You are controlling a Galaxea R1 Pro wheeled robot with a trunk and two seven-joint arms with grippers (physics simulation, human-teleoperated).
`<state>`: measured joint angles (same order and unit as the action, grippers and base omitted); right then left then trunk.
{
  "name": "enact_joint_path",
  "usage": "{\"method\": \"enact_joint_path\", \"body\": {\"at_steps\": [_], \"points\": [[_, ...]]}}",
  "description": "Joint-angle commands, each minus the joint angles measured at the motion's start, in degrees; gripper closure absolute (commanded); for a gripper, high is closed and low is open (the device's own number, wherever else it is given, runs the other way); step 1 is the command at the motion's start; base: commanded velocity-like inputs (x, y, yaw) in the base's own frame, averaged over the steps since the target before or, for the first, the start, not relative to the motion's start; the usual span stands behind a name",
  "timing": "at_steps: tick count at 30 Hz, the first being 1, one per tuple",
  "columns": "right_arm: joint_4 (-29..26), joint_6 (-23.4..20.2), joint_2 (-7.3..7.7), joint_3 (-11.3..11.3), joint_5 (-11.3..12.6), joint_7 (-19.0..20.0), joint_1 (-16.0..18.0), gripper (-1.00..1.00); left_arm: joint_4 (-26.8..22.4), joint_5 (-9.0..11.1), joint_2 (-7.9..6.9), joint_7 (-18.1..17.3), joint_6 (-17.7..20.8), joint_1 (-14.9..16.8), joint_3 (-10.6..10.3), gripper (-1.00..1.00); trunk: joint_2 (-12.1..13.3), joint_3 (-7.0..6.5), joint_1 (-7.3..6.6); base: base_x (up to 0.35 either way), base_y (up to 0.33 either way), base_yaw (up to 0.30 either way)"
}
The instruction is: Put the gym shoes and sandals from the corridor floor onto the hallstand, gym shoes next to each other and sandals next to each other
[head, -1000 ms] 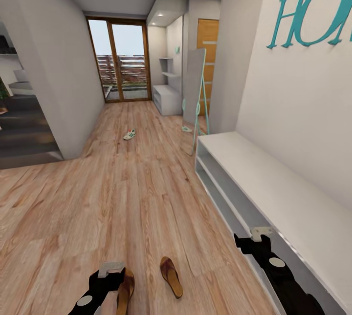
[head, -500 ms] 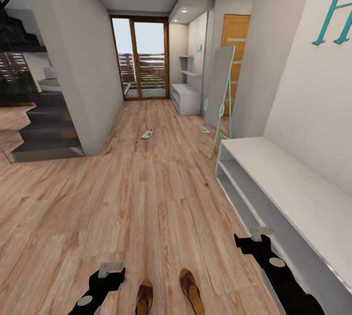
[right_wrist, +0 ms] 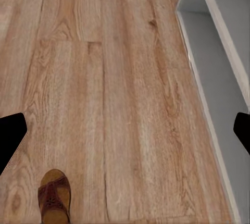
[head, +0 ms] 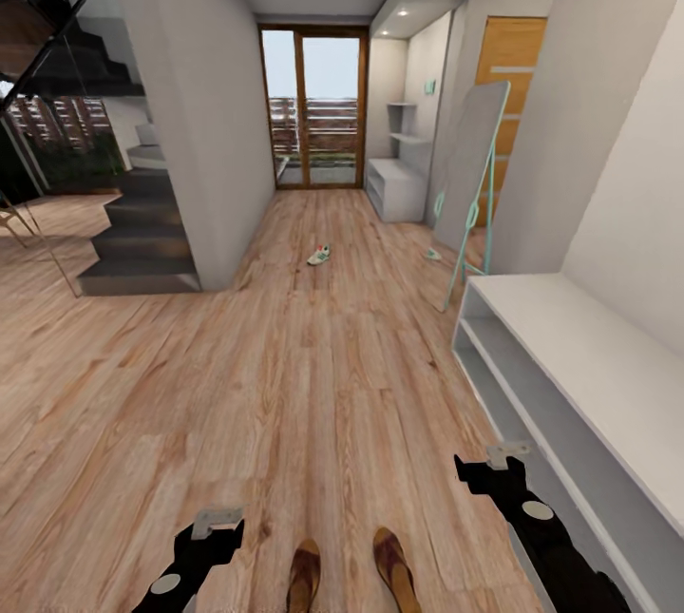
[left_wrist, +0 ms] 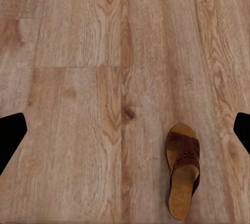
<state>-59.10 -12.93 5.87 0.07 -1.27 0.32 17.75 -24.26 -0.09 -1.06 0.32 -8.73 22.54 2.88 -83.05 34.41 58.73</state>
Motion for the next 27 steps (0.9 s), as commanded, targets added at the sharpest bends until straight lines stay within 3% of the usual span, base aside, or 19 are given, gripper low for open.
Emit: {"method": "enact_joint_path", "body": {"at_steps": [1, 15, 27], "points": [[-0.1, -0.3, 0.02, 0.0, -0.1, 0.0, 0.0, -1.0, 0.0, 0.0, 0.03, 0.0, -0.2, 0.0, 0.1, -1.0, 0.0, 0.11, 0.0, 0.004, 0.002, 0.216], [-0.2, -0.3, 0.02, -0.2, -0.1, 0.0, 0.0, -1.0, 0.1, -0.2, 0.13, 0.2, -0.2, 0.0, 0.0, -1.0, 0.0, 1.06, 0.0, 0.001, -0.008, 0.182], [-0.2, -0.3, -0.02, -0.2, 0.0, 0.0, 0.0, -1.0, -0.1, -0.3, 0.14, 0.2, -0.2, 0.0, 0.0, -1.0, 0.0, 1.89, 0.0, -0.045, -0.201, 0.133]]}}
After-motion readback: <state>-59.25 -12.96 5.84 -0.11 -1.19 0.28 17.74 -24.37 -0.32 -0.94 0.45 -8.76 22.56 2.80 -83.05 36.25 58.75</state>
